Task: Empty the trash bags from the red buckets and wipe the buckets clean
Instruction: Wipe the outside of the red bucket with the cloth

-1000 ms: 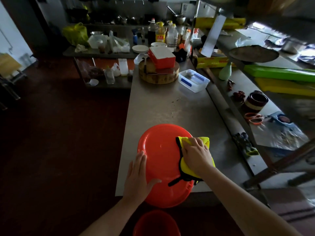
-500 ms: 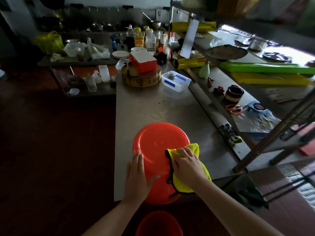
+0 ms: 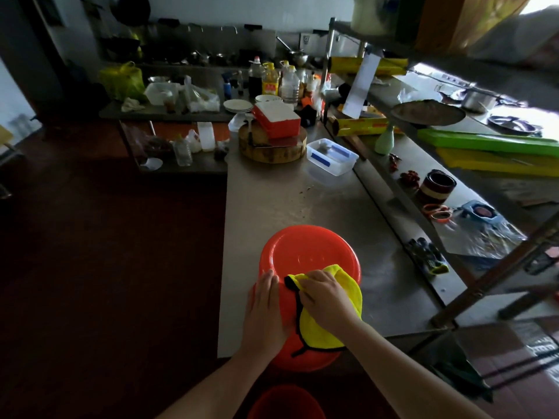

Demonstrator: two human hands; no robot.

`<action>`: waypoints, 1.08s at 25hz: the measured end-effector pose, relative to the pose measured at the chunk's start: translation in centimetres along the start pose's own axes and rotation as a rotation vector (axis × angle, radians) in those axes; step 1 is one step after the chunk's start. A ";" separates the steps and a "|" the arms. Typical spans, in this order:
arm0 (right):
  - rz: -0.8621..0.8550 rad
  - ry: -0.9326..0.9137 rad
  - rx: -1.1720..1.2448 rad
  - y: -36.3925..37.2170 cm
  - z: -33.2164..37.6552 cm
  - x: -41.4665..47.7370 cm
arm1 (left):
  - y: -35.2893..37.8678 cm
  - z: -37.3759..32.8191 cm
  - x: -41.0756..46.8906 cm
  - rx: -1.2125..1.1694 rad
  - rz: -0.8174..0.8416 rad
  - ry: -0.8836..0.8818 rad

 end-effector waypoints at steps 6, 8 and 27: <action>-0.156 0.026 0.095 -3.1 -1.7 6.2 | 0.8 0.1 -0.3 0.021 0.053 0.034; -0.130 -0.030 0.085 -2.4 -0.9 9.2 | 0.6 0.2 -0.1 -0.022 0.078 -0.009; 0.203 0.024 -0.135 1.1 -8.8 16.4 | 0.3 0.1 0.0 0.005 0.016 -0.087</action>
Point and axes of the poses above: each hand's wrist, its own x-axis towards the middle knuckle, its own y-axis out of the palm, z = x × y, the point moved 10 cm from there along x, towards the middle knuckle, and after that the axes turned 4 degrees about -y, right-handed, at the moved point
